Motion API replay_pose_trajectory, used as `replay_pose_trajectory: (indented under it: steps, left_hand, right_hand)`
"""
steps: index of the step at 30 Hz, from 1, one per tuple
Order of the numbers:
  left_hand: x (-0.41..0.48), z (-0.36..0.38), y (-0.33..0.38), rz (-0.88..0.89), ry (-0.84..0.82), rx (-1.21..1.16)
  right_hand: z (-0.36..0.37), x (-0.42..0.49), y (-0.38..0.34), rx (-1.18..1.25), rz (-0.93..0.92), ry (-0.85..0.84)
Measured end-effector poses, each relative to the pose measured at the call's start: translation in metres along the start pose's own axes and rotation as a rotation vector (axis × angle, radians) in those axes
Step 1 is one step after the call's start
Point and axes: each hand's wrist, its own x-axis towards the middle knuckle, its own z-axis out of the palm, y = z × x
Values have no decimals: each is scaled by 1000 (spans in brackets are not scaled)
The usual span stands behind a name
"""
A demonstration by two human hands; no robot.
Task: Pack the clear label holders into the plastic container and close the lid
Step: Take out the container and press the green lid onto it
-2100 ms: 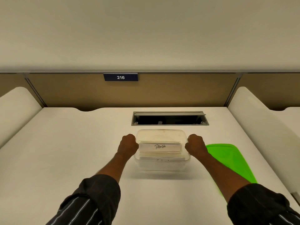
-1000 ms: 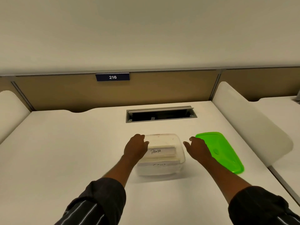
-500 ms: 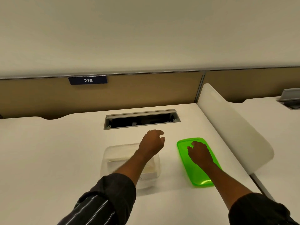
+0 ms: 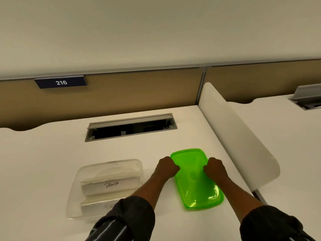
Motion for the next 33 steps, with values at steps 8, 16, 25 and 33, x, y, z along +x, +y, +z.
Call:
replay_pose_trajectory:
  steps: [8,16,25,33]
  left_hand:
    - [7,30,5,-118,-5,-242]
    - [9,7,36,9,211,-695]
    - [-10,-51,72,734,620,-7]
    - [-34,-75,32,880,610,153]
  right_hand:
    - [8,10,7,101,77,14]
    - [-10,33,2,250,2,128]
    - [-114,29,-57,1698,69,-453]
    - [-118,9,-84,1498,-18,-461]
